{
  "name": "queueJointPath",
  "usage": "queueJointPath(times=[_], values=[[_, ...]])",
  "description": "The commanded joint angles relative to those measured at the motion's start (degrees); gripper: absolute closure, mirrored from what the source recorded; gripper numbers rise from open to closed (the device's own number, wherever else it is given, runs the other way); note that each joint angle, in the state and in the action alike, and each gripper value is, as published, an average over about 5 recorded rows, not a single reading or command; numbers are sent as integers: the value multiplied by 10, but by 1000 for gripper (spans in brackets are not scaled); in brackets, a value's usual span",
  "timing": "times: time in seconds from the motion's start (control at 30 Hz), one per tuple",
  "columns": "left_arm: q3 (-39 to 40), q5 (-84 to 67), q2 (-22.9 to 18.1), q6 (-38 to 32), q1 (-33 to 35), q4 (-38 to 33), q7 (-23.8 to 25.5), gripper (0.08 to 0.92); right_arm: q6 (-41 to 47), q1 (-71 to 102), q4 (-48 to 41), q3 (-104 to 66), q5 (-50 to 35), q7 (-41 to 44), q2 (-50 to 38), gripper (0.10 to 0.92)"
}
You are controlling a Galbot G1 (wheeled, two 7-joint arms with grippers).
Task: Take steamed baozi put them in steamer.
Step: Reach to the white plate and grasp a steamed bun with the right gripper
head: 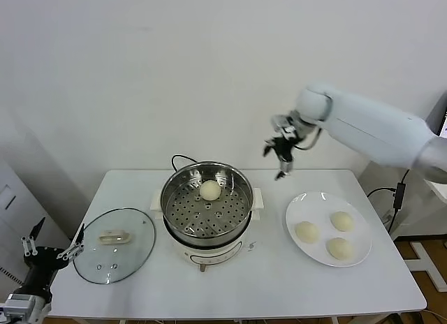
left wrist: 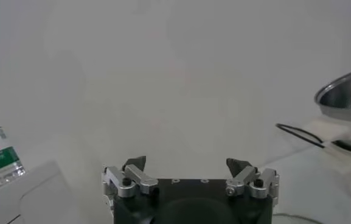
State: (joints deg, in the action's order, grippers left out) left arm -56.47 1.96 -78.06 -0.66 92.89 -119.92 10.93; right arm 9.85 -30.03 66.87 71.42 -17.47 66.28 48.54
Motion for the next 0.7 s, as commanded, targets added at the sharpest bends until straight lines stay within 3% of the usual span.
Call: queueJointPath(times=[0.03,0.33,0.7], values=[[0,1,1,0,3,0,0,177,49,106,81,-20,46,-25,-124,203],[10,11,3,1,4,0,0,177,6,228,48,-129,112,-40,-137,203],[19,21,2,3,2,0,0,177,-18,281,14,-183,132,-71,-101,203]])
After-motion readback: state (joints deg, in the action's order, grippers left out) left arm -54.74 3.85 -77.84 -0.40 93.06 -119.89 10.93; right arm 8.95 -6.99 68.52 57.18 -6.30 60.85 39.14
